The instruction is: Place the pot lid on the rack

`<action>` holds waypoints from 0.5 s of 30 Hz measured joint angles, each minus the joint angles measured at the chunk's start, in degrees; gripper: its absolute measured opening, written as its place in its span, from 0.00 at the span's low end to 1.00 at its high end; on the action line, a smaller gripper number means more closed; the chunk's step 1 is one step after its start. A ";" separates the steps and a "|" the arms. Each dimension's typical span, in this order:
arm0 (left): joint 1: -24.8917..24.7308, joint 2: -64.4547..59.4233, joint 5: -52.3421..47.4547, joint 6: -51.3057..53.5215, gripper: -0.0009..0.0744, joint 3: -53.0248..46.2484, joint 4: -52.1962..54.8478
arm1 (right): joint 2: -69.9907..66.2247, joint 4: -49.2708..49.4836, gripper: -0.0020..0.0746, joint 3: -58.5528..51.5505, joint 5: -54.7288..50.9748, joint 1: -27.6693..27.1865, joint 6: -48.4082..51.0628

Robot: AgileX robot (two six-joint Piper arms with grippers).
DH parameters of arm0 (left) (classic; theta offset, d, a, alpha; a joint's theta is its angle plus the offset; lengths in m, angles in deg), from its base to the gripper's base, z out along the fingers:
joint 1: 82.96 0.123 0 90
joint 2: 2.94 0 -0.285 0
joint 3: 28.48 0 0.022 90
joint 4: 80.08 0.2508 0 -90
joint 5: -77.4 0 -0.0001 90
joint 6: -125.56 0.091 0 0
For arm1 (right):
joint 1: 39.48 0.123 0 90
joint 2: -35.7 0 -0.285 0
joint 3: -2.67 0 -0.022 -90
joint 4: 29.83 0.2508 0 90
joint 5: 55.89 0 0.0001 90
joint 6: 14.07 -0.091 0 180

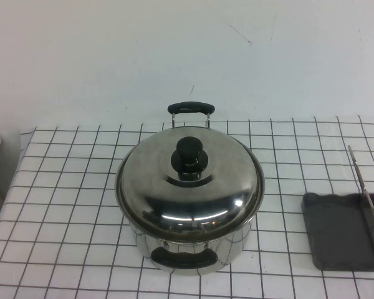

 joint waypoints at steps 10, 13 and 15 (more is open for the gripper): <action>0.00 0.00 3.20 0.00 0.01 -0.22 -9.17 | 0.00 0.00 0.02 0.00 0.00 0.00 0.00; 0.00 0.00 3.69 -1.56 0.01 -0.22 -18.79 | 0.00 0.00 0.02 0.00 0.00 0.00 0.00; 0.00 0.00 4.20 -2.69 0.01 -0.22 -29.18 | 0.00 0.00 0.02 0.00 0.00 0.00 0.00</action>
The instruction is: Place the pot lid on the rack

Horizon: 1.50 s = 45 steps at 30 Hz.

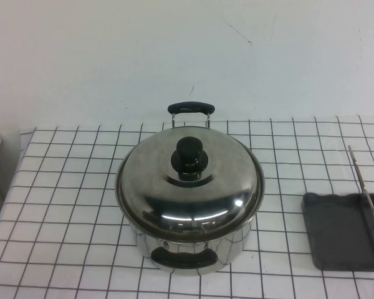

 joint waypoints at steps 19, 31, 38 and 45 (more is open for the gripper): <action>0.09 -2.66 -10.73 32.80 0.01 10.22 -16.29 | 0.00 0.00 0.02 0.00 0.00 0.00 0.00; -7.69 -19.75 -5.93 8.07 0.11 26.23 29.30 | 0.00 0.00 0.02 0.00 0.00 0.00 0.00; -24.18 -29.16 7.60 -15.01 0.62 26.31 50.73 | 0.00 0.00 0.02 0.00 0.00 0.00 0.00; -35.47 -48.37 26.69 -13.99 0.79 26.57 51.80 | 0.00 0.00 0.02 0.00 0.00 0.00 0.00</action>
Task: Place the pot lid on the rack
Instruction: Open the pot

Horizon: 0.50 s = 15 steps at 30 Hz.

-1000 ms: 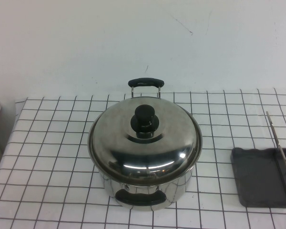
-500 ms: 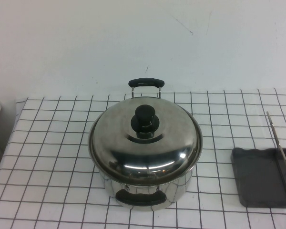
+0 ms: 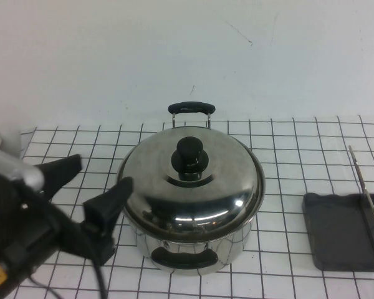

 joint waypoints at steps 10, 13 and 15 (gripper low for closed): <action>-0.71 -28.66 17.67 2.88 0.79 10.01 0.34 | 0.00 0.00 0.02 0.00 0.00 0.00 0.00; -1.25 -33.87 19.39 3.00 0.79 13.54 1.09 | 0.00 0.00 0.02 0.00 0.00 0.00 0.00; -2.28 -36.73 20.11 3.00 0.79 15.58 1.30 | 0.00 0.00 0.02 0.00 0.00 0.00 0.00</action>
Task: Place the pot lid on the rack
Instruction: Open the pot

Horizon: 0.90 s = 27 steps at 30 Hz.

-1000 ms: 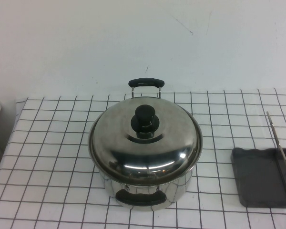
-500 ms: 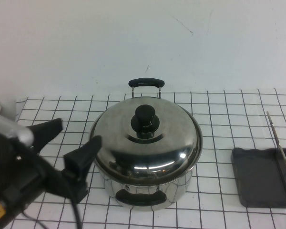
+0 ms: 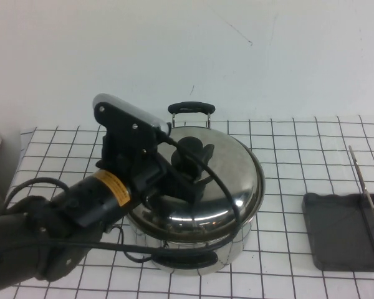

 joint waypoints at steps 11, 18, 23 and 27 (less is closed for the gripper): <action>-1.79 -9.22 4.40 -0.60 0.79 3.25 -2.34 | 0.00 0.00 0.02 0.00 0.00 0.00 0.00; -1.79 -9.78 5.77 -0.60 0.42 3.52 -3.24 | 0.00 0.00 0.02 0.00 0.00 0.00 0.00; -1.79 -9.78 7.03 -0.60 0.43 3.52 -3.24 | 0.00 0.00 0.02 0.00 0.00 0.00 0.00; -1.79 -7.80 10.09 -0.60 0.43 3.52 -2.75 | 0.00 0.00 0.02 0.00 0.00 0.00 0.00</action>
